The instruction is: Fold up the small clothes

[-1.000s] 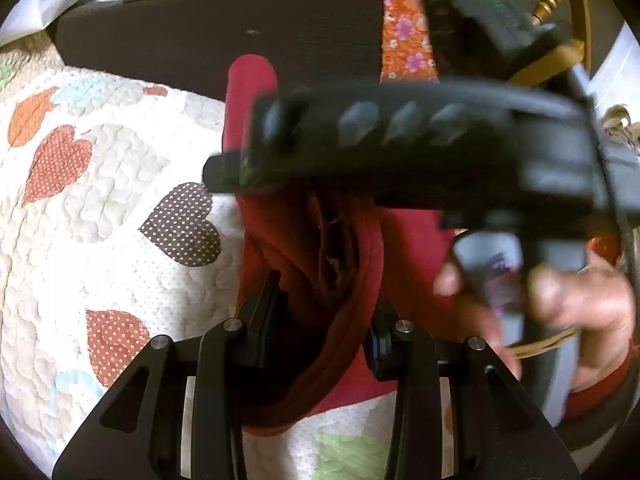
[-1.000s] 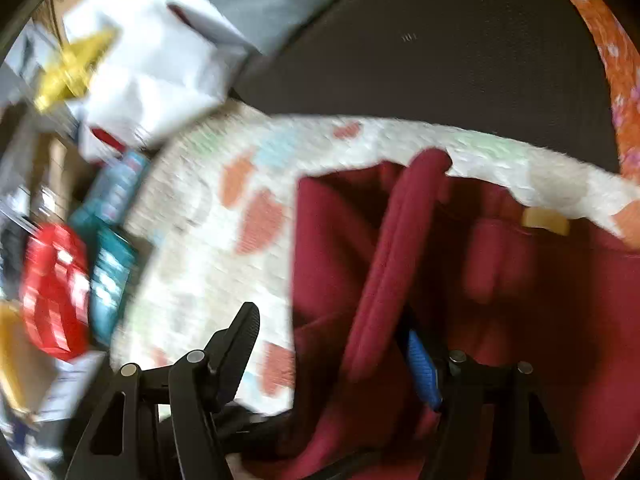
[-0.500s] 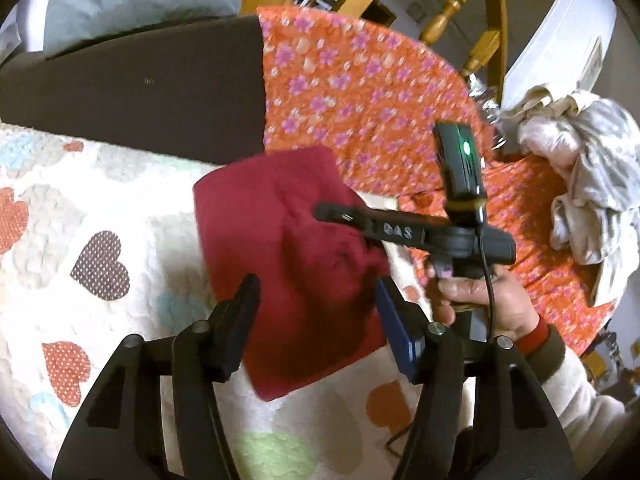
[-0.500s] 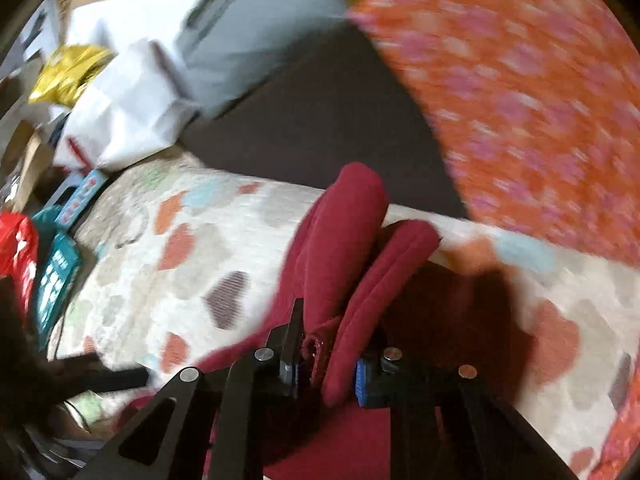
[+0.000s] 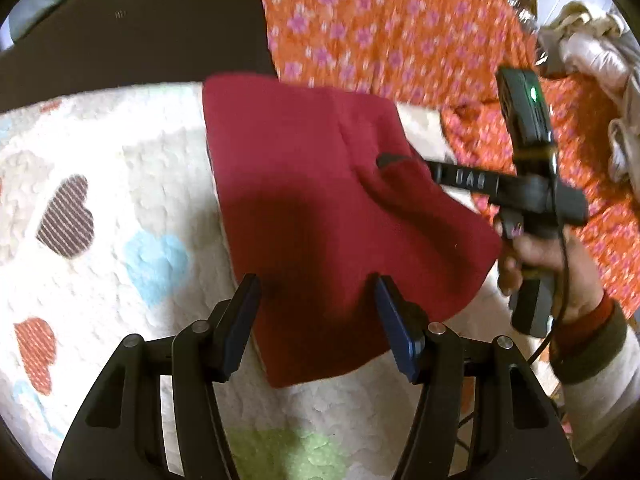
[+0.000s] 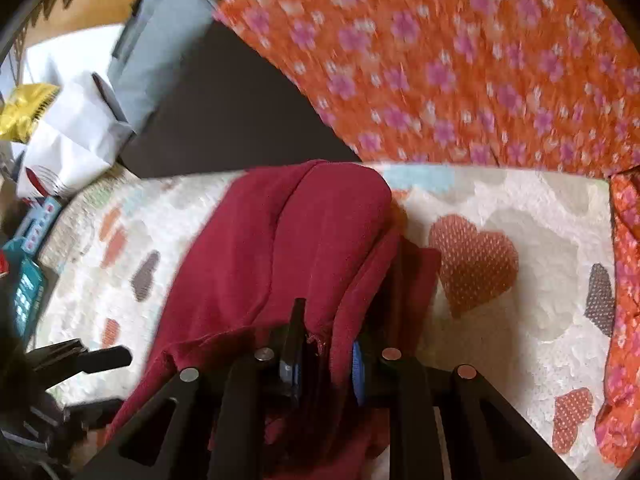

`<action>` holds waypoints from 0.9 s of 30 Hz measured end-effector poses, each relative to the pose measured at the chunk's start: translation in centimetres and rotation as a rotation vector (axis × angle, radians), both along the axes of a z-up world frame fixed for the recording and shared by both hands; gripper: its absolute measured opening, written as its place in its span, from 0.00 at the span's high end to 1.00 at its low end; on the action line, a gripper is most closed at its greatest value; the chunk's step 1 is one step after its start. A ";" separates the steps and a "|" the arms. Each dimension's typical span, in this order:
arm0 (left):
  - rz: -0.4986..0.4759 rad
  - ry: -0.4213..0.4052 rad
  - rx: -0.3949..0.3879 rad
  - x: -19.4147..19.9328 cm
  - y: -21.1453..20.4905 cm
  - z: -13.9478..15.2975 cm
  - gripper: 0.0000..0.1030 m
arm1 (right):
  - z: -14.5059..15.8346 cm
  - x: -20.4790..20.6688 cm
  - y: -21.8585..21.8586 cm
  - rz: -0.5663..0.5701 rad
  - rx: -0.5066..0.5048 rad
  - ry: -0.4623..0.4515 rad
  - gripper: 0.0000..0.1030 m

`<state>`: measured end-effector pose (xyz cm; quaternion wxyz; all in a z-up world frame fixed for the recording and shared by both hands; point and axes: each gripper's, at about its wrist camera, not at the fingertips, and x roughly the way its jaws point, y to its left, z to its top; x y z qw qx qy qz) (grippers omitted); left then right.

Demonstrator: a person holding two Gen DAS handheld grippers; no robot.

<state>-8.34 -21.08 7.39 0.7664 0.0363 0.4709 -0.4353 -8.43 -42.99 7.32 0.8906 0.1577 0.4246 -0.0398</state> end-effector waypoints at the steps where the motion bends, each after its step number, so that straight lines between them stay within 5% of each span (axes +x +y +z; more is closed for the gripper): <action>1: 0.000 -0.005 0.013 -0.1 -0.1 -0.2 0.42 | -0.3 0.1 -0.3 -0.010 0.033 0.006 0.80; 5: -0.017 -0.059 0.033 -0.9 -0.5 -0.2 0.42 | 0.9 -1.0 -1.6 -0.081 0.153 -0.108 0.60; 8: -0.028 -0.065 0.047 -1.0 -0.9 -0.5 0.42 | 0.7 0.8 -1.8 -0.110 0.114 -0.074 0.65; 12: -0.045 -0.080 0.070 -1.1 -1.3 -1.1 0.42 | -1.0 3.3 -1.9 -0.145 -0.088 0.017 0.70; 16: -0.045 -0.073 0.072 -0.9 -1.2 -1.0 0.41 | 0.8 0.6 -2.7 -0.193 0.029 -0.027 0.70; 21: -0.044 -0.084 0.087 -1.3 -1.0 -0.8 0.40 | 4.8 -1.9 2.1 0.013 0.049 -0.107 0.70; 23: -0.037 -0.073 0.093 -1.1 -1.0 -0.9 0.40 | 4.2 -2.5 4.1 0.089 0.038 -0.065 0.70; 27: -0.021 -0.080 0.127 -1.1 -1.0 -1.2 0.40 | -0.7 -5.8 4.9 0.029 -0.097 0.018 0.70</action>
